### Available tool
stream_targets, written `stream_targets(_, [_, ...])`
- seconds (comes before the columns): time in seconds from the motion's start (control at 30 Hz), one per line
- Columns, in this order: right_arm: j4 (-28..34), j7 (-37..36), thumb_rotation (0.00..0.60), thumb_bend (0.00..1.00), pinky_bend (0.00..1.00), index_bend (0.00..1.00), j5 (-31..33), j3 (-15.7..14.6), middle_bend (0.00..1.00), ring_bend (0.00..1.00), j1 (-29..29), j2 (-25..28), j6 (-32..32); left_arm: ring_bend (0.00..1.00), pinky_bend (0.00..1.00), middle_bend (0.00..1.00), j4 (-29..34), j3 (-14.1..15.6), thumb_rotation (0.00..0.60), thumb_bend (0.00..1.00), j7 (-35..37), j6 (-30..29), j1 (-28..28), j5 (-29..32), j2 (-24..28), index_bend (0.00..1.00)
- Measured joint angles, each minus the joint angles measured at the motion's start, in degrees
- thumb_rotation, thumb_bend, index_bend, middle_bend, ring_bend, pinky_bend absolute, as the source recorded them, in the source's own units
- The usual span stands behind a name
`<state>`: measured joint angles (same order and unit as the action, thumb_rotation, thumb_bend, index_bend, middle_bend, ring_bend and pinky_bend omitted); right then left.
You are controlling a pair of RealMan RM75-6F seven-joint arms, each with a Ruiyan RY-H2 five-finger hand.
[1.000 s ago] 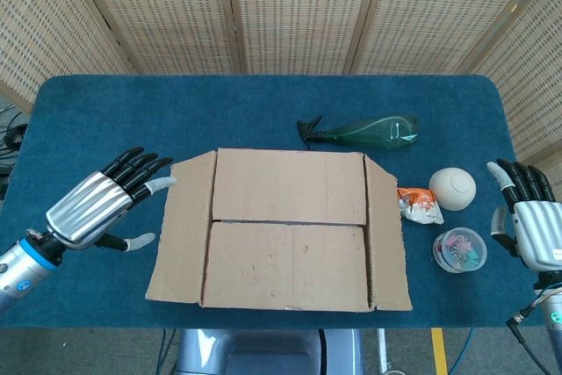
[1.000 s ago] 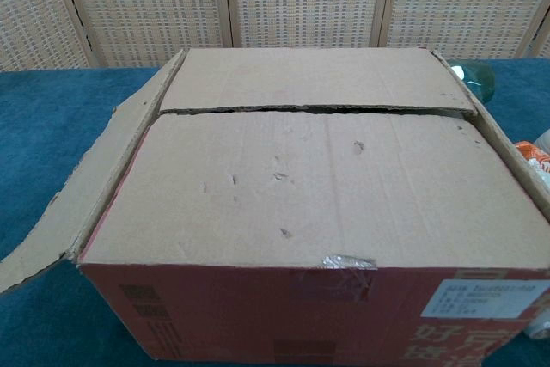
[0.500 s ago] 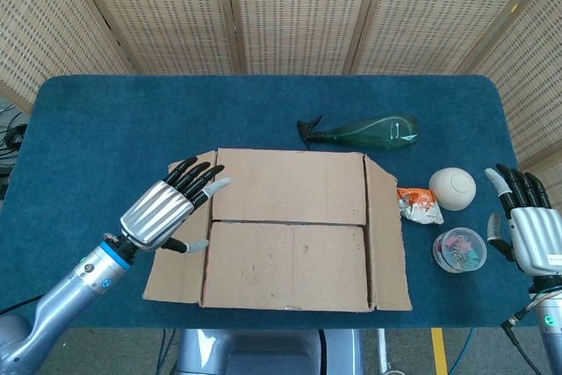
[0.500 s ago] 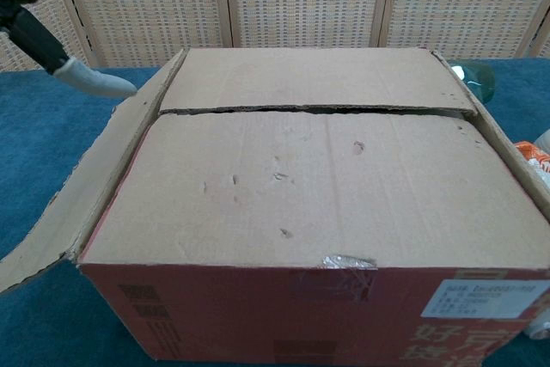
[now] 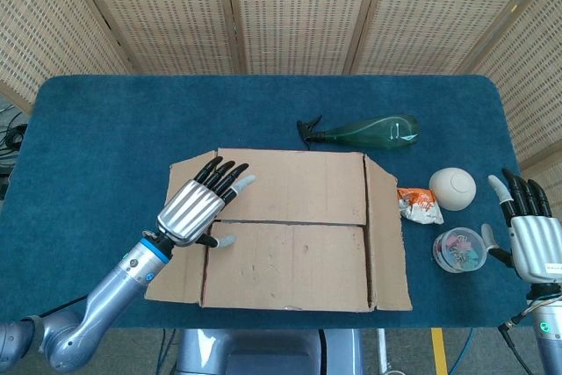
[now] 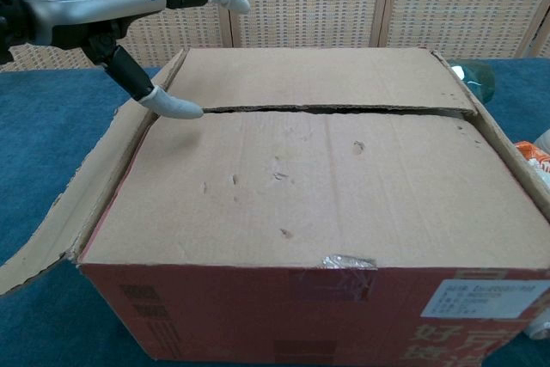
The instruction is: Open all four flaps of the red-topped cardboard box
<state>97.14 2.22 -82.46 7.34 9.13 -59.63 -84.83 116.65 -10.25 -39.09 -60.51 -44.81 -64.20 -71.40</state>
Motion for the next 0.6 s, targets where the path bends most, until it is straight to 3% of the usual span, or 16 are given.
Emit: stream_targets(0.6, [-2.6,-1.7,0.6,0.5,0.0,0.03,-1.9,-0.6,0.01,0.0,-1.9,-2.1,-2.8,0.0,0.0,0.0,-4.6,-1.6,0.4,0.16,-9.8,-3.4,-6.4,10.4,-8.1,0.0])
